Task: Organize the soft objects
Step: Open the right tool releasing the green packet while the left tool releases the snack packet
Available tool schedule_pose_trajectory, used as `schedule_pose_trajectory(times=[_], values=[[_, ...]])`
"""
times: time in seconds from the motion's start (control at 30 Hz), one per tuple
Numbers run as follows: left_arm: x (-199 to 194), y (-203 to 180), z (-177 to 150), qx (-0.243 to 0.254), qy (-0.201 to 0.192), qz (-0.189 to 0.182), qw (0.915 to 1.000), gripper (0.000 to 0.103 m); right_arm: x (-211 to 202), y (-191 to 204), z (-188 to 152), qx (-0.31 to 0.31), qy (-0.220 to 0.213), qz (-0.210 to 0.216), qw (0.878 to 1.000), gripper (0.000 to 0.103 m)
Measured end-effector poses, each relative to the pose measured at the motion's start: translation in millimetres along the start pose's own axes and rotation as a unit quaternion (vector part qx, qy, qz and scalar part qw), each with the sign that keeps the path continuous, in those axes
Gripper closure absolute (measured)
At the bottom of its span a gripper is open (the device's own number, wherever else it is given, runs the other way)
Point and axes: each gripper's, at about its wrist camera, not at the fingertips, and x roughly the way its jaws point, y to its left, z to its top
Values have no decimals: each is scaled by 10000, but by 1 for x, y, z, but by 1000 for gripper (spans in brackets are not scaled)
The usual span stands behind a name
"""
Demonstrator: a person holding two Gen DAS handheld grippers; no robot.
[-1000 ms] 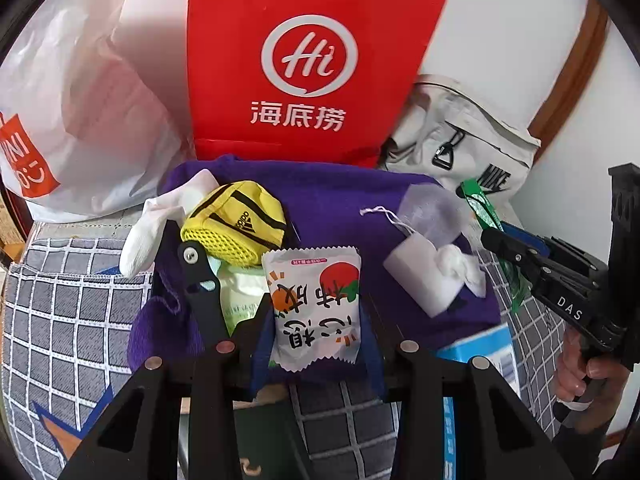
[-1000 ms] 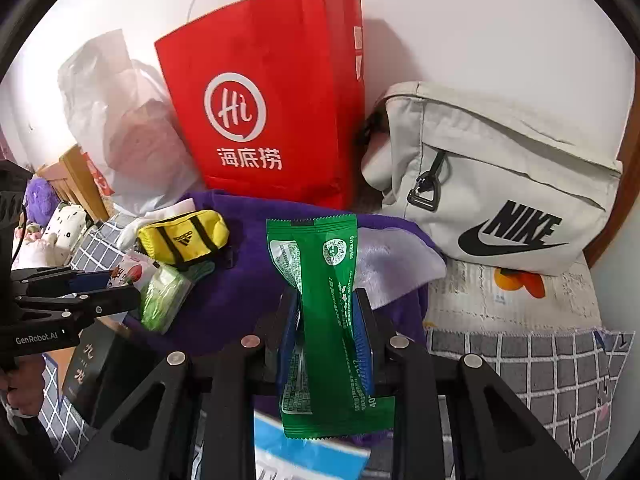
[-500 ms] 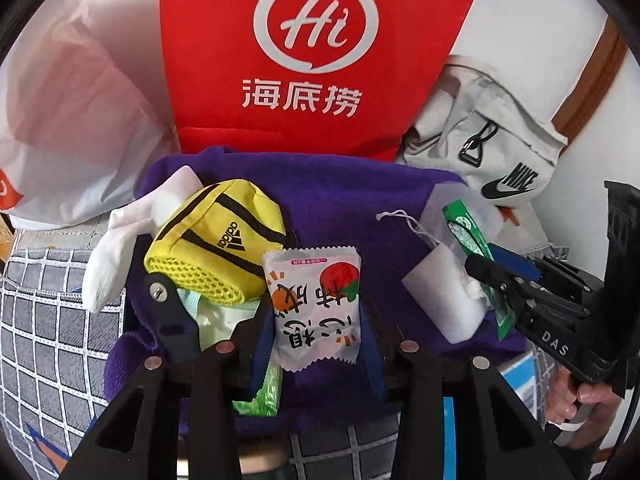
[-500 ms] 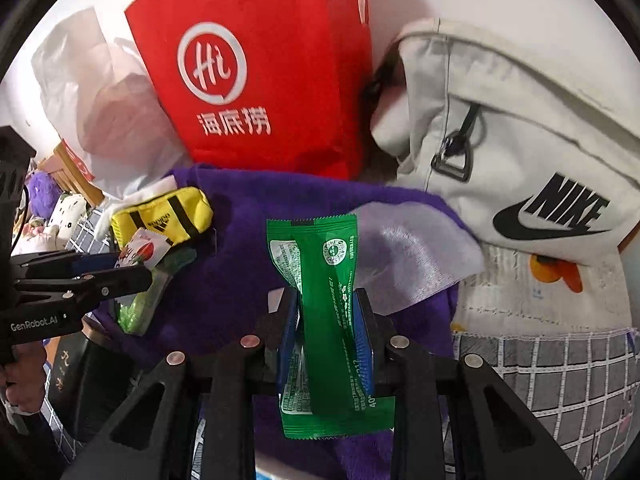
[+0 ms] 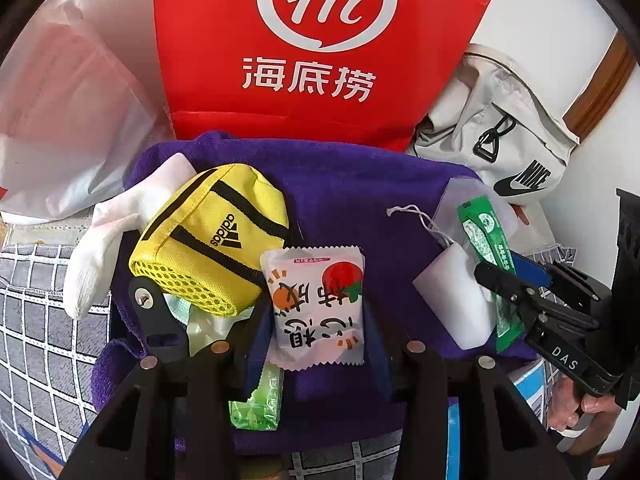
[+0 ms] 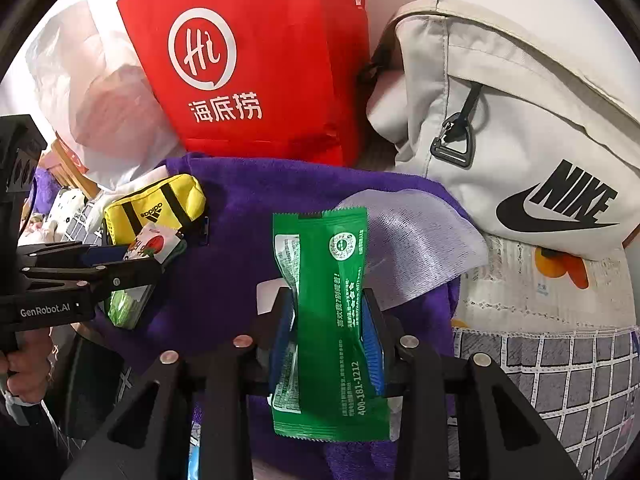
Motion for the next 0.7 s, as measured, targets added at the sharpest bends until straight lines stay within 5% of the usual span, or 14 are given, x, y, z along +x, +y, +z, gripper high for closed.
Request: schedule_pose_trajectory(times=[0.17, 0.3, 0.7], values=[[0, -1, -1, 47, -29, -80, 10000, 53, -1, 3, 0, -54, -6, 47, 10000, 61], [-1, -2, 0, -31, 26, -86, 10000, 44, -11, 4, 1, -75, -127, 30, 9999, 36], [-34, -9, -14, -60, -110, 94, 9999, 35, -61, 11, -5, 3, -421, 4, 9991, 26]])
